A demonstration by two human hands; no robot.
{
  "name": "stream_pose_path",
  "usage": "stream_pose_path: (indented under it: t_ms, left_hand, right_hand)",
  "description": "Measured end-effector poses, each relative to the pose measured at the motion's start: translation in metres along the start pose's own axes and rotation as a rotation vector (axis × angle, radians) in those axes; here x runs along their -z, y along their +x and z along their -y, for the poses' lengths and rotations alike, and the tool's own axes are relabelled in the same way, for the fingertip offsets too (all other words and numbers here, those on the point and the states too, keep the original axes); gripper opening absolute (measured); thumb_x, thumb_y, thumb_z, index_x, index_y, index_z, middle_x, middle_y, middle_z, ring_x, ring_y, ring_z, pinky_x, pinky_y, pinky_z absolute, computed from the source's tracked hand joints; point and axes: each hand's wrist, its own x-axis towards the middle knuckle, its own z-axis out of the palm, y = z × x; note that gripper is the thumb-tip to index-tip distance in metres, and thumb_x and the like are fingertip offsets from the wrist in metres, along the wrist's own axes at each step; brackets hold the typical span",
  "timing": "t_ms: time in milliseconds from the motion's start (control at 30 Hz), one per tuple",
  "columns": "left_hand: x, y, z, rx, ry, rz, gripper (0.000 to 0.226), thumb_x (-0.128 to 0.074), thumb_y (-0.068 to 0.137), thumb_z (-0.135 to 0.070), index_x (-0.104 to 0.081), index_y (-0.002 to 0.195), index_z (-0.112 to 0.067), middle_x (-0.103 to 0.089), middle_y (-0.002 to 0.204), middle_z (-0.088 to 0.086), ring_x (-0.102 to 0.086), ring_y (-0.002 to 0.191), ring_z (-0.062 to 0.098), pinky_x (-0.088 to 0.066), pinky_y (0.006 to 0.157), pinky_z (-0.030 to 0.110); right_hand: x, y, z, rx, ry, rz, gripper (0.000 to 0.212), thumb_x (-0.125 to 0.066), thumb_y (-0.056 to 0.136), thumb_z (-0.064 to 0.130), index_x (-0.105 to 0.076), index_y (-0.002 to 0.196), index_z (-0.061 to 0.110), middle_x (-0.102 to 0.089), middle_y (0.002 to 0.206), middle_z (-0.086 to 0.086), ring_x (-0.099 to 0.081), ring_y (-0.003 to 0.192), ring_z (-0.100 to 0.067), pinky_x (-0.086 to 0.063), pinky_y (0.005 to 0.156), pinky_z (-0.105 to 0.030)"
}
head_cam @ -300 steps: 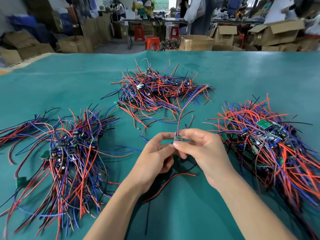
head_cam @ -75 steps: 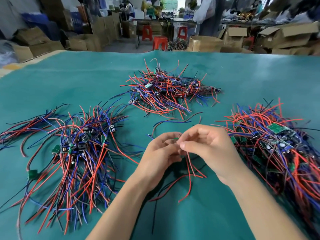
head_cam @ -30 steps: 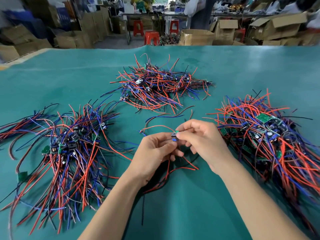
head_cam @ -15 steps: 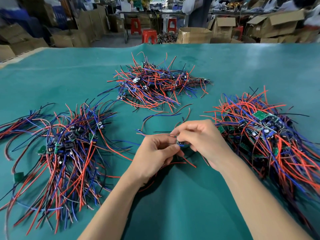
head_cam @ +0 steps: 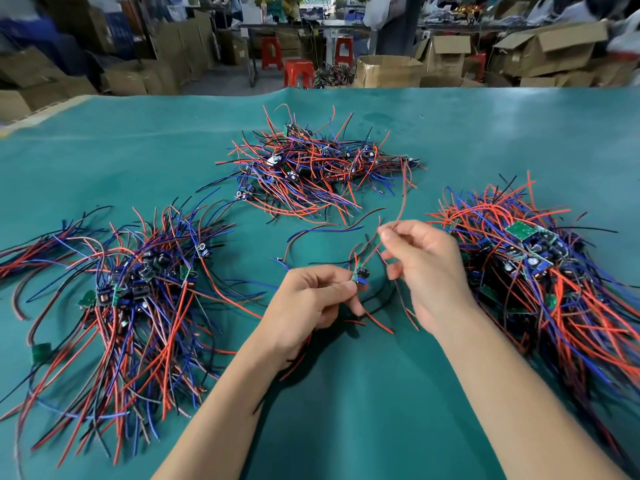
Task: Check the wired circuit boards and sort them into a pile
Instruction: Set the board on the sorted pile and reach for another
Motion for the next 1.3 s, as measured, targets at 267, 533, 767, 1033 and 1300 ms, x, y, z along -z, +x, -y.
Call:
stream_pose_path:
  t_ms: [267, 533, 767, 1033, 1300]
  left_hand:
    - [-0.003, -0.001, 0.002, 0.028, 0.005, 0.019, 0.013, -0.063, 0.084, -0.016, -0.067, 0.080, -0.004, -0.067, 0.069, 0.016, -0.021, 0.042, 0.012, -0.017, 0.039, 0.019]
    - [-0.006, -0.001, 0.002, -0.058, -0.036, -0.171, 0.015, -0.058, 0.098, -0.009, -0.066, 0.086, -0.003, -0.072, 0.076, 0.014, -0.035, 0.042, 0.013, -0.023, 0.039, 0.017]
    - [-0.009, -0.002, 0.001, -0.053, 0.010, -0.098, 0.025, -0.058, 0.099, -0.022, -0.064, 0.088, 0.000, -0.069, 0.066, 0.012, -0.049, 0.039, 0.013, -0.031, 0.038, 0.016]
    - [-0.008, -0.008, -0.006, -0.050, 0.076, 0.042, 0.024, -0.056, 0.101, -0.022, -0.068, 0.081, -0.014, -0.063, 0.061, 0.009, -0.052, 0.043, 0.014, -0.036, 0.042, 0.019]
    - [-0.009, -0.009, -0.005, -0.072, 0.157, 0.060, 0.022, -0.055, 0.102, -0.018, -0.070, 0.090, -0.008, -0.065, 0.068, 0.005, -0.056, 0.055, 0.013, -0.040, 0.049, 0.019]
  right_hand:
    - [0.027, 0.023, -0.011, 0.119, -0.047, -0.466, 0.011, -0.067, 0.095, 0.012, -0.075, 0.088, 0.016, -0.064, 0.068, -0.001, -0.053, 0.047, -0.006, -0.042, 0.043, -0.021]
    - [-0.002, -0.003, -0.011, -0.051, -0.085, 0.323, 0.024, -0.079, 0.077, 0.033, -0.078, 0.088, 0.012, -0.073, 0.077, -0.006, -0.064, 0.061, -0.016, -0.048, 0.051, -0.023]
    - [0.004, -0.005, 0.001, 0.080, -0.075, 0.269, 0.022, -0.093, 0.061, 0.016, -0.080, 0.079, 0.017, -0.076, 0.077, -0.007, -0.065, 0.066, -0.012, -0.050, 0.061, -0.019]
    - [0.009, -0.003, 0.018, 0.141, 0.081, -0.132, 0.013, -0.085, 0.076, 0.005, -0.076, 0.081, 0.013, -0.070, 0.070, 0.003, -0.054, 0.057, -0.006, -0.042, 0.054, -0.017]
    - [0.034, -0.012, 0.086, 0.437, 0.060, -0.332, 0.014, -0.081, 0.082, 0.009, -0.071, 0.081, 0.019, -0.068, 0.065, 0.013, -0.052, 0.055, -0.005, -0.042, 0.056, -0.019]
